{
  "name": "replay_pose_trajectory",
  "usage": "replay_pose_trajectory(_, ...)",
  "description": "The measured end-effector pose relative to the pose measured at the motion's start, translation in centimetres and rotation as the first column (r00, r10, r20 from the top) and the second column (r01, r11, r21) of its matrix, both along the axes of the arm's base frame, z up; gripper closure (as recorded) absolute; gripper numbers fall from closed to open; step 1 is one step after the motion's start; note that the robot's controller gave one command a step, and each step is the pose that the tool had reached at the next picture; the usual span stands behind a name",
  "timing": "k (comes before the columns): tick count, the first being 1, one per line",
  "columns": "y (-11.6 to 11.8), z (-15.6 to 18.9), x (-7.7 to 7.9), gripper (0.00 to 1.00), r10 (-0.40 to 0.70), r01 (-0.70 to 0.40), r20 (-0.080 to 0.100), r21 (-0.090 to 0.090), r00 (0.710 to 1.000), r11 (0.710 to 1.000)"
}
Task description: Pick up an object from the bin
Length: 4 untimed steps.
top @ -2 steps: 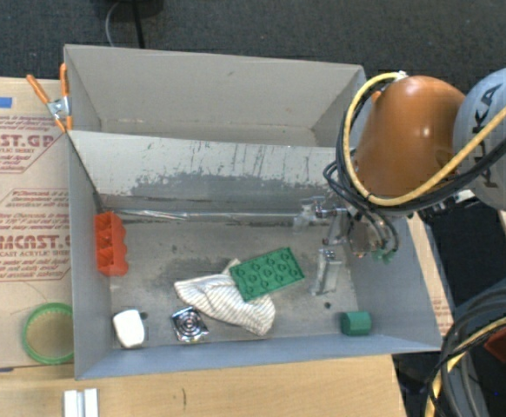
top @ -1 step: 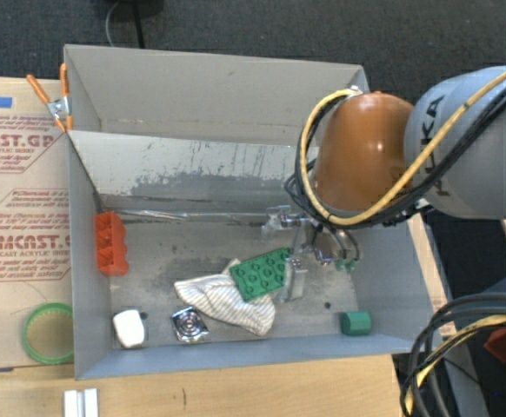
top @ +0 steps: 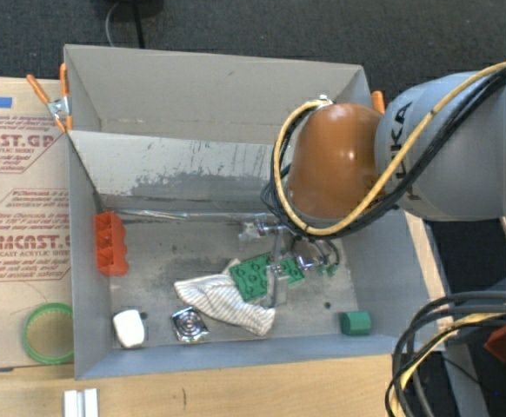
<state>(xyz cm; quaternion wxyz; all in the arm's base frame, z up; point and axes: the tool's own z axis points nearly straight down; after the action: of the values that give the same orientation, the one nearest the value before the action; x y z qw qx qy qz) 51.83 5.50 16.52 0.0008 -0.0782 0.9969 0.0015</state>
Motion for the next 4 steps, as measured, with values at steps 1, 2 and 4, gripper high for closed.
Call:
replay_pose_trajectory(1, 0.2, -5.0, -0.4, 0.00, -0.076, 0.076, 0.012, -0.001, 0.997, 0.997)
replay_pose_trajectory(2, 0.3, -7.0, -0.7, 0.00, -0.107, 0.107, 0.001, -0.001, 0.994, 0.994)
replay_pose_trajectory(4, 0.8, -6.7, -3.4, 1.00, 0.095, -0.095, 0.012, -0.003, 0.995, 0.996)
